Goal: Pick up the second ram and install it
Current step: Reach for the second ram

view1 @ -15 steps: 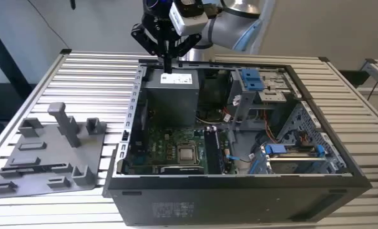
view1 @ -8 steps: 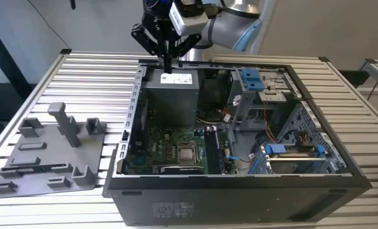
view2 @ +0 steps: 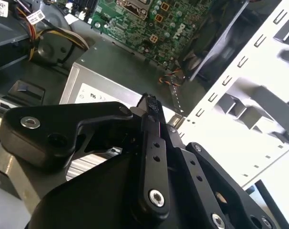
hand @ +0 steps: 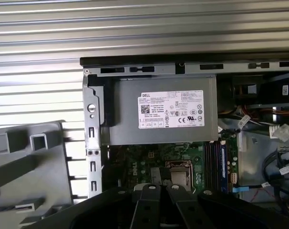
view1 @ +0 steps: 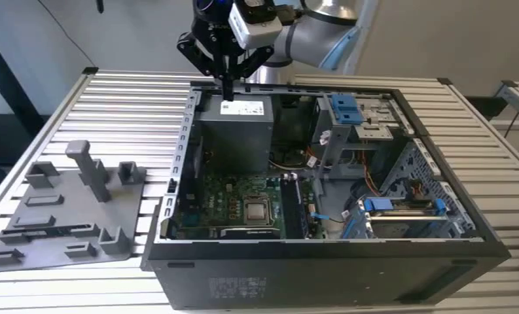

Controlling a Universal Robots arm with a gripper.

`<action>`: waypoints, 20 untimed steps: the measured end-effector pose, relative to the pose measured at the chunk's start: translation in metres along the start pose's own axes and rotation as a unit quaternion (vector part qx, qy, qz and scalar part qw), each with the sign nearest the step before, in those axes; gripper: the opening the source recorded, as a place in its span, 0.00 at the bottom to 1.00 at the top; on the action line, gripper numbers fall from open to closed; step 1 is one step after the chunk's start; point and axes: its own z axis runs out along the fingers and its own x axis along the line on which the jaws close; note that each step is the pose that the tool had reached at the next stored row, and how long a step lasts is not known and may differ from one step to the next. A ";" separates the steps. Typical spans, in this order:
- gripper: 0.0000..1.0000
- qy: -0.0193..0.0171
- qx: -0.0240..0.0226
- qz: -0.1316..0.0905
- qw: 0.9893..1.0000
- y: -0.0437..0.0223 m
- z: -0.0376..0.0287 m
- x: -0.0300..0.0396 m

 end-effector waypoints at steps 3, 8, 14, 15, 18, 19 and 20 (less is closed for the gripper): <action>0.11 0.000 0.000 0.000 1.000 -0.0008 -0.0001 0.0044; 0.11 -0.003 0.000 0.000 1.000 -0.0039 -0.0004 0.0145; 0.11 -0.004 0.000 0.000 1.000 -0.0081 -0.0008 0.0247; 0.11 -0.005 0.000 0.000 1.000 -0.0087 -0.0009 0.0262; 0.11 -0.006 0.000 0.000 1.000 -0.0105 -0.0011 0.0320; 0.11 -0.006 0.000 0.000 1.000 -0.0109 -0.0011 0.0332; 0.11 -0.007 0.000 0.000 1.000 -0.0113 -0.0012 0.0344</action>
